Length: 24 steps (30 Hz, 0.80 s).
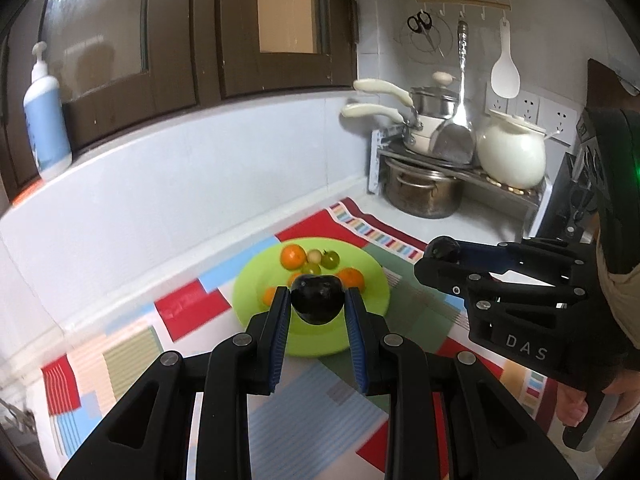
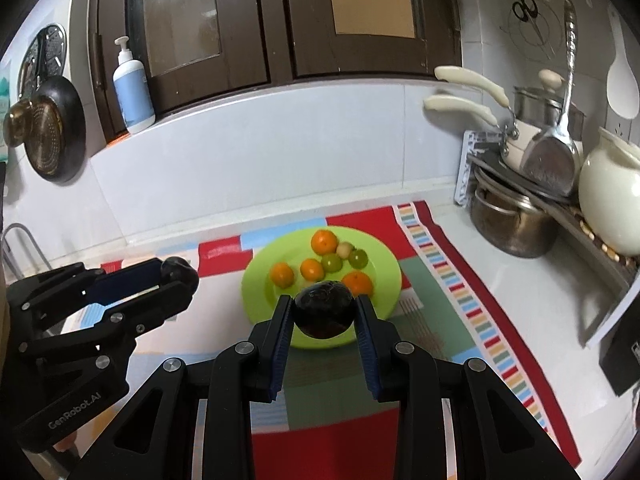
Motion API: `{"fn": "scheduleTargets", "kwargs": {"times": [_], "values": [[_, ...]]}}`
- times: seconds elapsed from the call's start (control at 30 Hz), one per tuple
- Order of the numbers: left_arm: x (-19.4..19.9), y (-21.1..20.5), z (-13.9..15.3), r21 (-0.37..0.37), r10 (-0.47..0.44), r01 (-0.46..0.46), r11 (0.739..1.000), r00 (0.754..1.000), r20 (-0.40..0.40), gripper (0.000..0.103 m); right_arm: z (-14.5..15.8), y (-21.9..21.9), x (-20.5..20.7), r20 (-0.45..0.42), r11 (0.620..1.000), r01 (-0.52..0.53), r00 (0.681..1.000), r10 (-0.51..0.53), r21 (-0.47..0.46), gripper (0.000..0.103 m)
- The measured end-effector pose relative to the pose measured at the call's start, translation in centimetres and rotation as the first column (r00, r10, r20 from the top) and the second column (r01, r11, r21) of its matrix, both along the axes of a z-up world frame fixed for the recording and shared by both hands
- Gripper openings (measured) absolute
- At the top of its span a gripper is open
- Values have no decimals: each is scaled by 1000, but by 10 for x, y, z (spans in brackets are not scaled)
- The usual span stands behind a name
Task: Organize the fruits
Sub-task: 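Carry both dark plums in the tools over the light-green plate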
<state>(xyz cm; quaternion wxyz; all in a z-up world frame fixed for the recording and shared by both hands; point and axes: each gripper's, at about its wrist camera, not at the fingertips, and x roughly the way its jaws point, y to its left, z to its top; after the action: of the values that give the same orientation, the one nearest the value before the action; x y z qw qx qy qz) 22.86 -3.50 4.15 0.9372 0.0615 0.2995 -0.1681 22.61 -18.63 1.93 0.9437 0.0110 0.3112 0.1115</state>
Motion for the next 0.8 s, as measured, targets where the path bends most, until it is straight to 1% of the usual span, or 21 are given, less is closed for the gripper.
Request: {"fn": "scheduleTargets", "kwargs": {"times": [0.17, 0.4, 0.63, 0.8], "values": [[14, 2, 2, 6, 6, -6, 1000, 1000, 8, 28, 6, 2, 13, 15, 1000, -2, 1000, 2, -2, 32], [42, 3, -4, 9, 6, -6, 1000, 1000, -8, 28, 7, 3, 36, 17, 1000, -2, 1000, 2, -4, 32], [77, 6, -18, 25, 3, -2, 1000, 999, -40, 28, -4, 6, 65, -6, 1000, -7, 1000, 7, -13, 32], [103, 9, -34, 34, 2, 1, 999, 997, -83, 28, -17, 11, 87, -32, 1000, -14, 999, 13, -18, 32]]}}
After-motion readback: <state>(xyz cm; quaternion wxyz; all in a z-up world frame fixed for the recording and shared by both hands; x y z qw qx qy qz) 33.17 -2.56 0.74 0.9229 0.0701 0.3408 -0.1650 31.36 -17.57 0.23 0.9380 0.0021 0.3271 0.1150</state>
